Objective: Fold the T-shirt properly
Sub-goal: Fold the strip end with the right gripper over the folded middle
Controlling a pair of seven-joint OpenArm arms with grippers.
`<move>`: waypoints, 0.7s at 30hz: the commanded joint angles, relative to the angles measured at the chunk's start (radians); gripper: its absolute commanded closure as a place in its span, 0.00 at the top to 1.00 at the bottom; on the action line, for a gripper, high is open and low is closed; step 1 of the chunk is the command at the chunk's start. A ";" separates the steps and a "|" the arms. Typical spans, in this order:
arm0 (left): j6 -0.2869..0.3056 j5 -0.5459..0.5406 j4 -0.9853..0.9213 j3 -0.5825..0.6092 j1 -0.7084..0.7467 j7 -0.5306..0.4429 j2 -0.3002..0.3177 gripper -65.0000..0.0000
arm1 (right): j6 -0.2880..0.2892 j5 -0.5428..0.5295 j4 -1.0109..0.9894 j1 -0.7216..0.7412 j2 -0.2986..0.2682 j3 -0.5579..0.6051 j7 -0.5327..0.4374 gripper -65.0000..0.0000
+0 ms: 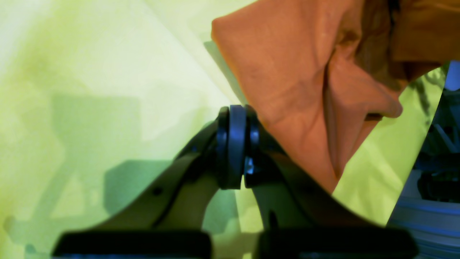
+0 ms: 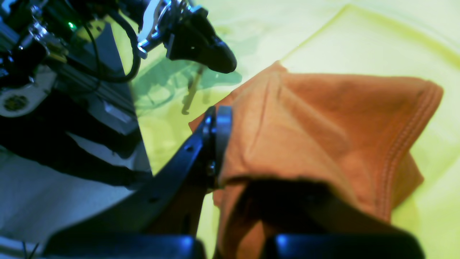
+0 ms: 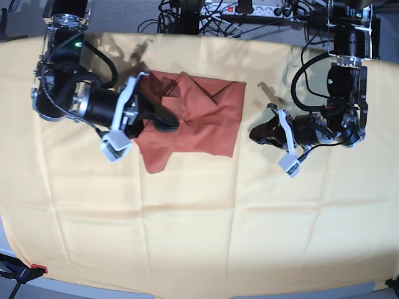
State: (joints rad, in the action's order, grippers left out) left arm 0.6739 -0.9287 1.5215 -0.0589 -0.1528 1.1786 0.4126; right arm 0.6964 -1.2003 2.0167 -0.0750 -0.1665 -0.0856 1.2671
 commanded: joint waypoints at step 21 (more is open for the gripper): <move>0.006 -0.027 0.014 -0.005 -0.019 -0.003 0.009 0.00 | 0.002 0.698 0.008 0.023 0.089 0.417 -0.407 0.00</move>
State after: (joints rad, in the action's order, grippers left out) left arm 0.6739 -0.9287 1.5215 -0.0589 -0.1528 1.1870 0.4126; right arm 0.6964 -0.4847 2.0109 -0.0685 -0.0822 0.3347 0.8936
